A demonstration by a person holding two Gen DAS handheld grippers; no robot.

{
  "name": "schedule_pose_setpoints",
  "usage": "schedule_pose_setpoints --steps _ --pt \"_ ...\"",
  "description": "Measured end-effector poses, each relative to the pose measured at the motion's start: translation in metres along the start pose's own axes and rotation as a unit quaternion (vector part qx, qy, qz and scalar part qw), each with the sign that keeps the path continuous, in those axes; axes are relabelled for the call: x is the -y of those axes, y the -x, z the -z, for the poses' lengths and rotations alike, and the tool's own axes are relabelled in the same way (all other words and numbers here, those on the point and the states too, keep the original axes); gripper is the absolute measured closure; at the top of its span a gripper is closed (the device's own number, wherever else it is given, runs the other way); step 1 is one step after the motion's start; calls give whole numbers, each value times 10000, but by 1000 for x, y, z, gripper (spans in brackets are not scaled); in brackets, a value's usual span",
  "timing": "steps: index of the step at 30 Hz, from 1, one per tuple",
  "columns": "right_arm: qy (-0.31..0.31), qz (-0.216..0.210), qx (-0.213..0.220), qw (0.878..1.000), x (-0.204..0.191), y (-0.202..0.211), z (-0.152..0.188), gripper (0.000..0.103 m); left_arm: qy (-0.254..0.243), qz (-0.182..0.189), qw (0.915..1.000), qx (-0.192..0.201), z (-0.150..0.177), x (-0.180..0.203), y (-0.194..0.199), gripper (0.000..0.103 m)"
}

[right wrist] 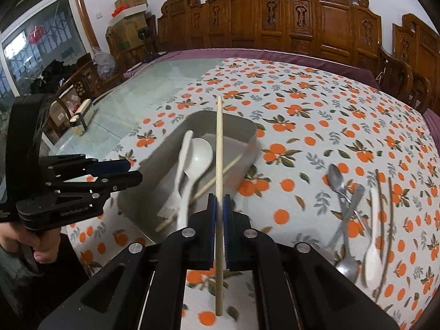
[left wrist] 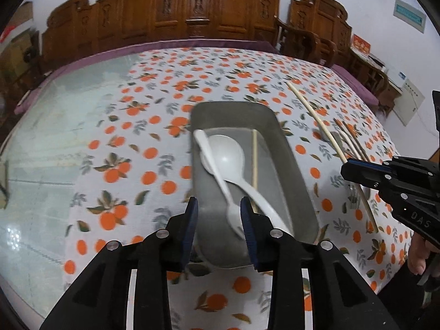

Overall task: Organize utensils
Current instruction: 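Carry the chopstick into the tray and open the right gripper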

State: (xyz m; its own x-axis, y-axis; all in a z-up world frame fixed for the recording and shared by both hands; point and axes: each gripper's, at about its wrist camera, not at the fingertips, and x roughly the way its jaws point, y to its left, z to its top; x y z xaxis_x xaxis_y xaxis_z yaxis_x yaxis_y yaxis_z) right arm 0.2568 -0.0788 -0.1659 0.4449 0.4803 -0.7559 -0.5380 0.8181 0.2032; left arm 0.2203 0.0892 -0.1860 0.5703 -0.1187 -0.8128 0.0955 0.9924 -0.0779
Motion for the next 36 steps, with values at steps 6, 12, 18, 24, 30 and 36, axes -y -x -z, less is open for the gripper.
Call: schedule_pose_setpoints --steps 6,12,18,24,30,36 --pt "-200 -222 49 9995 -16 -14 -17 97 150 -200 9995 183 -2 -18 13 57" --pt "-402 -272 -5 9988 -27 -40 -33 97 273 -255 9988 326 -1 -33 24 56" --pt "-718 -206 -93 9972 -25 -71 -39 97 306 -258 9984 400 -1 -40 31 54" --pt "-794 -162 -261 9964 -26 -93 -36 97 276 -256 9984 421 -1 -39 32 54" --pt "-689 -255 -246 9970 -27 -91 -33 95 212 -239 9987 408 0 -35 30 54" --pt "-553 -182 -119 9982 -19 -70 -29 95 184 -198 9988 413 0 -27 29 54"
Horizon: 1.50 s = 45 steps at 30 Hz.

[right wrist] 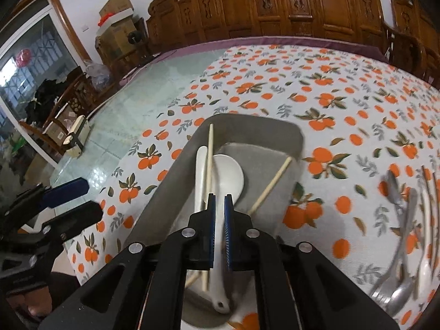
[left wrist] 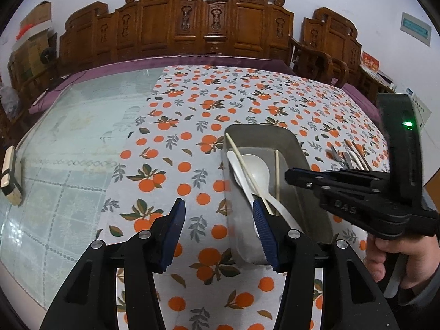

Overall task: Organize utensils
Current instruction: 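Carry the chopstick into the tray and open the right gripper, then move both grippers back toward the remaining metal spoons and forks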

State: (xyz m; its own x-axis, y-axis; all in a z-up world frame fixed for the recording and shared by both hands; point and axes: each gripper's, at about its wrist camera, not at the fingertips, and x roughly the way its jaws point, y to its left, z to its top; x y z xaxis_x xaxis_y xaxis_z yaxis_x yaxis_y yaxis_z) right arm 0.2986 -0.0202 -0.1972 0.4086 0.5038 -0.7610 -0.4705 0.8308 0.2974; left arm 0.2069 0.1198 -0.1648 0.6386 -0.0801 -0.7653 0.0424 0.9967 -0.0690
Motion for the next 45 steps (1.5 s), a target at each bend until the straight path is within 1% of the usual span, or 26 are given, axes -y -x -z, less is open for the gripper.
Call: schedule_pose_setpoints --steps 2,4,5,8,10,13,15,17,18,20,21,23,28,30,32,33,35,40,45 --pt "109 55 70 9999 4 12 4 94 -76 19 10000 2 0 7 -2 54" --pt "243 154 173 9994 9 28 10 94 -126 43 9999 9 0 13 -3 50" --pt "273 181 201 9993 11 34 11 94 -157 67 9999 24 0 18 -3 45" --pt "329 307 333 9984 24 61 21 94 -251 134 9996 68 -1 31 -3 43" --pt "347 403 399 9978 33 75 27 94 -317 157 9993 99 -1 40 -3 38" --pt "323 601 471 9966 51 94 38 94 -434 200 9988 104 -1 55 -6 36" --pt "310 752 508 9954 63 104 44 94 -513 220 9984 125 -1 64 -6 27" --pt "295 898 522 9941 77 115 52 94 -579 240 9979 149 -1 74 -7 25" --pt "290 949 522 9937 83 117 54 94 -587 253 9978 150 -1 77 -8 21" --pt "256 1105 518 9922 98 125 60 95 -595 292 9976 176 -1 86 -9 17" --pt "224 1158 525 9916 105 128 62 94 -609 308 9975 183 0 91 -10 17" --pt "152 1267 549 9903 120 133 67 86 -660 315 9971 190 0 99 -11 16" --pt "-58 1545 568 9863 157 138 71 85 -787 255 9964 167 4 120 -20 15" --pt "-149 1620 574 9850 171 137 70 85 -818 299 9961 159 7 127 -23 15" --pt "-278 1709 602 9831 188 134 70 78 -877 354 9954 157 8 134 -24 15" --pt "-328 1729 610 9825 193 132 70 78 -901 366 9951 163 9 137 -24 15" --pt "-464 1702 544 9828 206 124 70 78 -926 429 9946 181 12 143 -25 15" --pt "-373 1528 409 9867 208 104 65 78 -944 600 9936 145 18 158 -28 15" --pt "-389 1261 72 9912 212 79 63 78 -1059 623 9924 107 23 173 -34 15"
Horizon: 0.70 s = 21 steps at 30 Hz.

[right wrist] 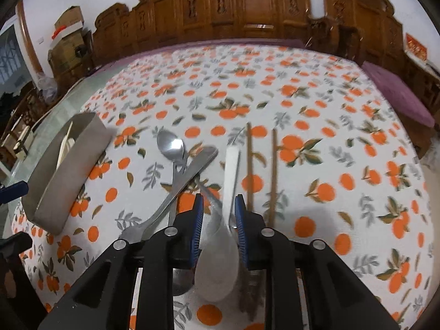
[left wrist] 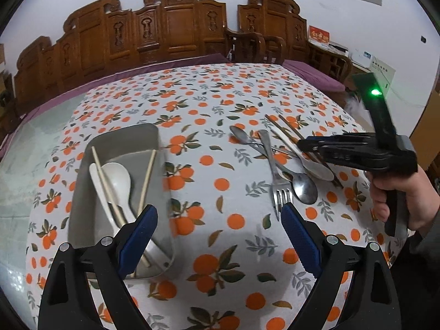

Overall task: Organize utensils
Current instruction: 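Move both grippers back toward the remaining metal spoons and forks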

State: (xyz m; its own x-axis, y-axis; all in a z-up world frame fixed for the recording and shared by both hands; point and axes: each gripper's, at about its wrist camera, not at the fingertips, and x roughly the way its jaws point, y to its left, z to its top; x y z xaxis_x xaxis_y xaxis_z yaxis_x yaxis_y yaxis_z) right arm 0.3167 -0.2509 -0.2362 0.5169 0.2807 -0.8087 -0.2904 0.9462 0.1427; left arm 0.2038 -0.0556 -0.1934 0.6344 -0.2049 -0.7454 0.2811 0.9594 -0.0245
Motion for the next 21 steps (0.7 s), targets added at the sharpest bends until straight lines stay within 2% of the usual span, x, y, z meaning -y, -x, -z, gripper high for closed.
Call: schedule_pose_setpoints --steps 4,10,12,13,21 --pt "40 68 -281 9996 -1 -15 2 81 -78 12 10000 -43 2 9 -6 15" --pt "243 296 -250 9990 -6 -23 0 81 -165 -3 9998 -58 3 18 -10 15" --pt "257 302 -242 9989 -6 -25 -2 87 -216 -60 9997 -25 5 21 -10 15" --pt "252 284 -233 9990 -6 -25 -3 94 -231 -77 9997 -21 5 22 -9 15" --pt "-41 -30 -2 10000 7 -8 -8 94 -293 -153 9994 -51 0 33 -9 15"
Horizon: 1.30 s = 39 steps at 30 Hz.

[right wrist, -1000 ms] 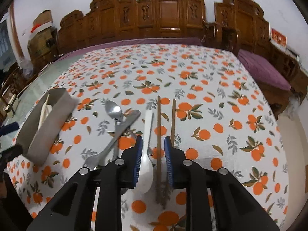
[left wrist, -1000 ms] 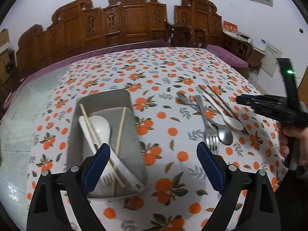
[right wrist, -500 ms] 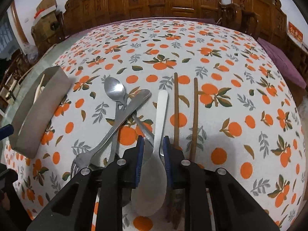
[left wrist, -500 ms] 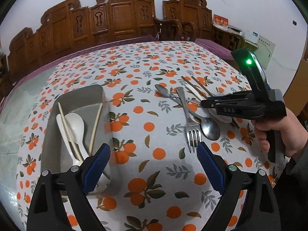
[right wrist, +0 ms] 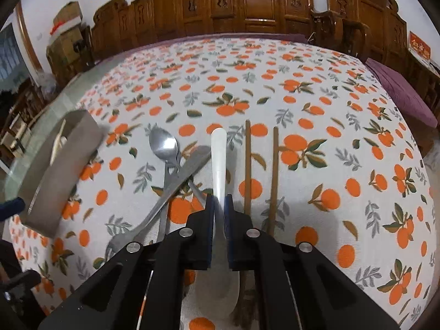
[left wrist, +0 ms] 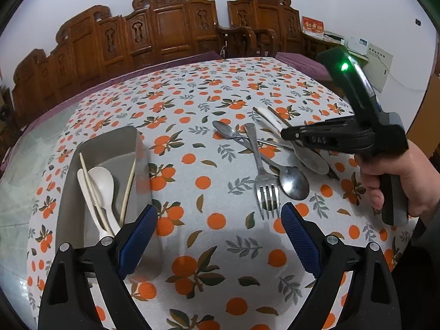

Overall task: Organize utensils
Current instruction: 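Grasp the metal fork with the left gripper while the right gripper holds a white spoon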

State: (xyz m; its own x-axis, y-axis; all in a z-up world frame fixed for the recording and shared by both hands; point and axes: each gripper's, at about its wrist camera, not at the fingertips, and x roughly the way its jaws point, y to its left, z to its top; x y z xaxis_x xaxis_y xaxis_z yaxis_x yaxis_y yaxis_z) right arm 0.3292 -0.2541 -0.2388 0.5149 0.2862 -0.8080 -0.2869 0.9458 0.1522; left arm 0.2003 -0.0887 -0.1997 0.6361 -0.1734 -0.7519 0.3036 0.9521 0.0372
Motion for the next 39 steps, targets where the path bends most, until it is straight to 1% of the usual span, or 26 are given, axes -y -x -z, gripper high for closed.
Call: schedule_pose_setpoints --steps 5,9,13,15,16,21,25,26,27,29,31,33,39 --pt "-230 -179 210 9994 15 15 -2 94 -56 49 9999 -67 -11 8 -8 15" --pt "-376 -256 288 9986 27 22 -1 94 -74 137 9996 -235 -21 17 -26 16" --pt "-528 -317 373 9974 37 27 0 94 -18 276 9986 -457 -27 26 -48 21" --pt "-597 -359 415 9967 41 30 0 94 -5 320 9980 -543 -28 29 -57 26" --pt "-620 -378 432 9964 42 31 0 94 -11 332 9977 -595 -28 32 -62 27" --pt "-641 -469 475 9957 42 33 -1 94 -80 294 9961 -822 -26 41 -83 47" --pt "-613 -507 468 9957 39 33 -2 94 -82 283 9961 -833 -27 43 -88 50" --pt "-603 -512 465 9958 38 32 -2 94 -77 280 9961 -830 -28 43 -89 53" --pt "-594 -515 459 9958 38 32 -2 94 -78 278 9959 -852 -29 43 -89 64" --pt "-574 -521 450 9960 36 32 -2 94 -70 327 9950 -936 -29 43 -92 73" --pt "-561 -521 437 9961 35 31 -1 94 -51 338 9946 -979 -28 41 -94 74" --pt "-554 -520 430 9962 34 31 -1 94 -1 382 9941 -1013 -27 38 -95 78" --pt "-535 -509 409 9964 33 30 0 94 -10 362 9950 -926 -24 33 -86 79"
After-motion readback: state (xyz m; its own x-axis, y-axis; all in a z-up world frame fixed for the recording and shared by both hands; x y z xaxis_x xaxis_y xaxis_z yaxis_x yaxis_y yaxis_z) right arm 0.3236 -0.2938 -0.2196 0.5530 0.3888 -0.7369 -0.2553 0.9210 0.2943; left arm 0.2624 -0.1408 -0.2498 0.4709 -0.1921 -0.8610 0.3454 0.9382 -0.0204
